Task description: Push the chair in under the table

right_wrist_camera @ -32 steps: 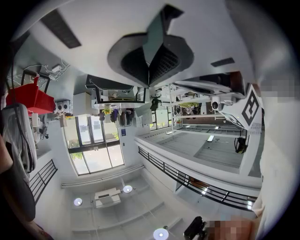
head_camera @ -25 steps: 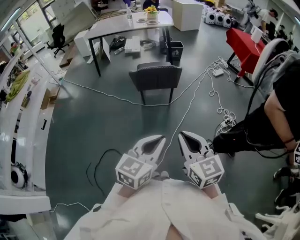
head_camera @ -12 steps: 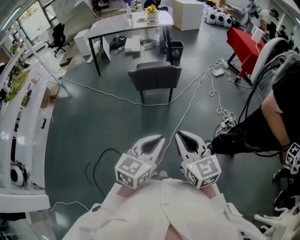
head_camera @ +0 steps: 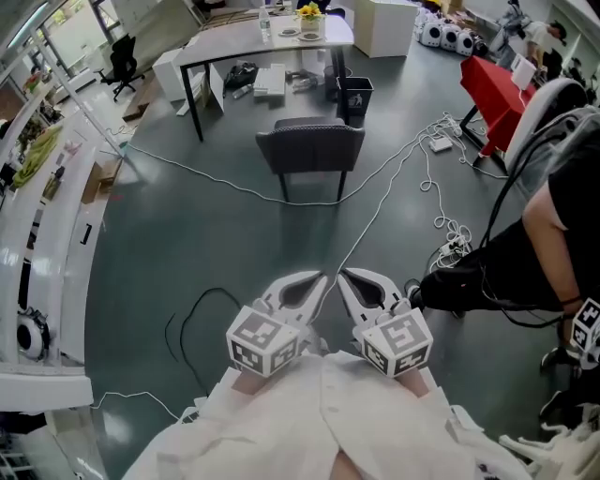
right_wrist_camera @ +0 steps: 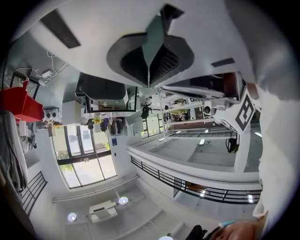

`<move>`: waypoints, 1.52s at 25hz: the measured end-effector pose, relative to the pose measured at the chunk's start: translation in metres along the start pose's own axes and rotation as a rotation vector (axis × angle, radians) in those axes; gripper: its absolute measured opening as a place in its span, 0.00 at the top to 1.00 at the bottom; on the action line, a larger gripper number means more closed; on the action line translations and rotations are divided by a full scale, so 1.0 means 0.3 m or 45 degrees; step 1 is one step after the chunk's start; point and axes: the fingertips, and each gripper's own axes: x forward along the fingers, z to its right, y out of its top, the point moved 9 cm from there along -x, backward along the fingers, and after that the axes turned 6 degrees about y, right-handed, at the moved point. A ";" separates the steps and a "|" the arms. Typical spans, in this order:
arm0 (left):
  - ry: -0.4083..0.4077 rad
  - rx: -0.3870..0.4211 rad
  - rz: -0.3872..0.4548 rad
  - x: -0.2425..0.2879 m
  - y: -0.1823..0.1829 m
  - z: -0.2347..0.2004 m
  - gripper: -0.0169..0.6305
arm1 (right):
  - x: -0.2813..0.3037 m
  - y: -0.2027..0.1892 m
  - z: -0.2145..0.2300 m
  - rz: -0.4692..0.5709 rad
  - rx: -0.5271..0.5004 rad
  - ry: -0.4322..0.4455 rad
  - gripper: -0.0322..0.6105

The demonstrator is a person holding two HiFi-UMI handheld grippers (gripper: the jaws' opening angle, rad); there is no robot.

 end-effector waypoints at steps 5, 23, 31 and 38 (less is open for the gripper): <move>0.002 -0.006 0.000 0.045 -0.005 -0.014 0.95 | 0.018 -0.012 0.050 -0.019 -0.010 0.008 0.90; -0.053 0.006 -0.085 0.366 0.125 -0.400 0.95 | 0.407 0.102 0.375 -0.030 -0.009 -0.016 0.90; -0.086 0.027 -0.084 0.541 0.279 -0.647 0.95 | 0.647 0.220 0.553 -0.008 0.010 -0.064 0.90; -0.121 0.043 -0.097 0.679 0.368 -0.861 0.95 | 0.858 0.278 0.687 -0.008 0.029 -0.102 0.90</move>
